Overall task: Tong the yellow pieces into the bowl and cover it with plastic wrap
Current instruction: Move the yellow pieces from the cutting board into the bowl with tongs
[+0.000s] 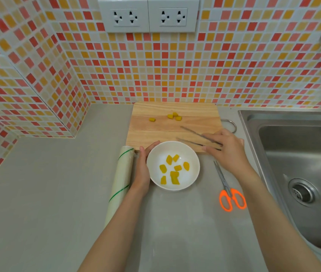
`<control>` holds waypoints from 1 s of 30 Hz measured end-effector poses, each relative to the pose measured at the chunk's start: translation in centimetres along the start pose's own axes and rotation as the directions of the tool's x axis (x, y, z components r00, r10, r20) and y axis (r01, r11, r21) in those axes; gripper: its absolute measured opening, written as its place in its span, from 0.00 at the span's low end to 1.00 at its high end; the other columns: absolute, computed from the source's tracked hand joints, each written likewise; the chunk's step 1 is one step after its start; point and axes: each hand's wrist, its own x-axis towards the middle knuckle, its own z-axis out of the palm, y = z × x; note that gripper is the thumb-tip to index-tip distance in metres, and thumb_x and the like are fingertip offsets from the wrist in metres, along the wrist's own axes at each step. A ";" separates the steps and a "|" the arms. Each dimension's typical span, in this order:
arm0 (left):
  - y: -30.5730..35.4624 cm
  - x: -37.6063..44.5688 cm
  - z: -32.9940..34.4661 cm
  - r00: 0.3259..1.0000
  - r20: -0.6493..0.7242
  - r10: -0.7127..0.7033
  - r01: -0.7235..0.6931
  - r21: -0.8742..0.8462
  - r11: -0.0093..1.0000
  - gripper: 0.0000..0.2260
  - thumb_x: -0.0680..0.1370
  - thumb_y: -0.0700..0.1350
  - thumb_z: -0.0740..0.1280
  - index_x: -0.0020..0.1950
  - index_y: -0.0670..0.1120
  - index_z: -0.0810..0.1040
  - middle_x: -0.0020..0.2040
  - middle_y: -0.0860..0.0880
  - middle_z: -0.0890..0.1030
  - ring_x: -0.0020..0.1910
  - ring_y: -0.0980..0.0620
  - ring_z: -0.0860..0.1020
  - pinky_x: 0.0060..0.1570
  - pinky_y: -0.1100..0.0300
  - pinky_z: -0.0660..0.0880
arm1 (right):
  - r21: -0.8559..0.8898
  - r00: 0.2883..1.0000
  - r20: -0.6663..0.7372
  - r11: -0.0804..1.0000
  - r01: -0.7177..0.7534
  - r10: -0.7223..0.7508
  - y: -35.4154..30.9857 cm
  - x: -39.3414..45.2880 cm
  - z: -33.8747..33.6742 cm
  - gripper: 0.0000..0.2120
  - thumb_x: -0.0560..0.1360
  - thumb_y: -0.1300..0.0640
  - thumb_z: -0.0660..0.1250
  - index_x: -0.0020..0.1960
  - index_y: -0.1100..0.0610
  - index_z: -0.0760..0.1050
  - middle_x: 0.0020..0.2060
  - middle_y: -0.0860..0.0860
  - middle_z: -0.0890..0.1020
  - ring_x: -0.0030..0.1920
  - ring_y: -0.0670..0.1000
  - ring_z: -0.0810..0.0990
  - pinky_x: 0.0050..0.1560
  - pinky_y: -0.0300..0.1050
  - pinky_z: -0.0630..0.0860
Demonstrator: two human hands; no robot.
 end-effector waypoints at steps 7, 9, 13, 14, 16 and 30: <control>-0.1 0.1 -0.1 1.000 -0.004 -0.004 0.004 0.006 1.000 0.24 0.81 0.57 0.44 0.57 0.53 0.79 0.53 0.54 0.84 0.56 0.53 0.80 0.56 0.56 0.74 | -0.026 0.977 -0.038 0.978 -0.209 0.208 1.4 6.8 3.3 0.17 0.71 0.52 0.70 0.60 0.50 0.78 0.51 0.56 0.80 0.55 0.57 0.76 0.59 0.52 0.67; -0.3 0.1 -0.3 1.000 -0.008 -0.010 0.010 -0.001 1.000 0.24 0.81 0.57 0.44 0.57 0.53 0.79 0.54 0.54 0.84 0.56 0.53 0.80 0.55 0.56 0.74 | -0.069 0.972 -0.001 0.970 -0.233 0.233 1.7 8.2 4.7 0.16 0.72 0.50 0.69 0.59 0.50 0.79 0.51 0.55 0.80 0.56 0.57 0.76 0.57 0.51 0.65; -0.4 0.3 -0.3 0.999 -0.015 -0.028 0.028 -0.015 1.000 0.23 0.80 0.58 0.46 0.57 0.54 0.79 0.55 0.53 0.84 0.58 0.50 0.80 0.57 0.53 0.74 | -0.097 0.964 -0.001 0.959 -0.266 0.267 1.4 10.0 6.8 0.16 0.72 0.50 0.68 0.60 0.50 0.78 0.54 0.55 0.78 0.58 0.57 0.75 0.58 0.51 0.64; -0.4 0.4 -0.2 0.999 -0.017 -0.031 0.031 -0.023 0.999 0.23 0.80 0.59 0.46 0.57 0.54 0.79 0.55 0.52 0.84 0.59 0.49 0.79 0.59 0.52 0.73 | -0.100 0.966 -0.007 0.961 -0.259 0.260 1.3 10.3 7.1 0.16 0.73 0.51 0.68 0.60 0.50 0.78 0.54 0.54 0.78 0.58 0.57 0.75 0.58 0.51 0.63; -0.4 0.4 -0.2 0.999 -0.015 -0.033 0.032 -0.034 0.999 0.24 0.80 0.58 0.46 0.57 0.53 0.79 0.54 0.51 0.84 0.59 0.48 0.79 0.60 0.51 0.73 | -0.111 0.970 -0.019 0.964 -0.242 0.242 1.2 10.8 7.3 0.14 0.74 0.52 0.67 0.59 0.50 0.79 0.54 0.54 0.78 0.57 0.57 0.75 0.57 0.51 0.63; 0.2 -0.2 0.1 1.000 0.001 -0.023 0.023 -0.012 1.000 0.24 0.82 0.56 0.43 0.58 0.51 0.77 0.55 0.52 0.82 0.57 0.50 0.79 0.57 0.54 0.74 | -0.032 0.995 -0.095 0.999 -0.040 0.036 -0.3 5.2 2.4 0.13 0.72 0.56 0.69 0.56 0.52 0.80 0.45 0.54 0.79 0.50 0.55 0.77 0.53 0.49 0.63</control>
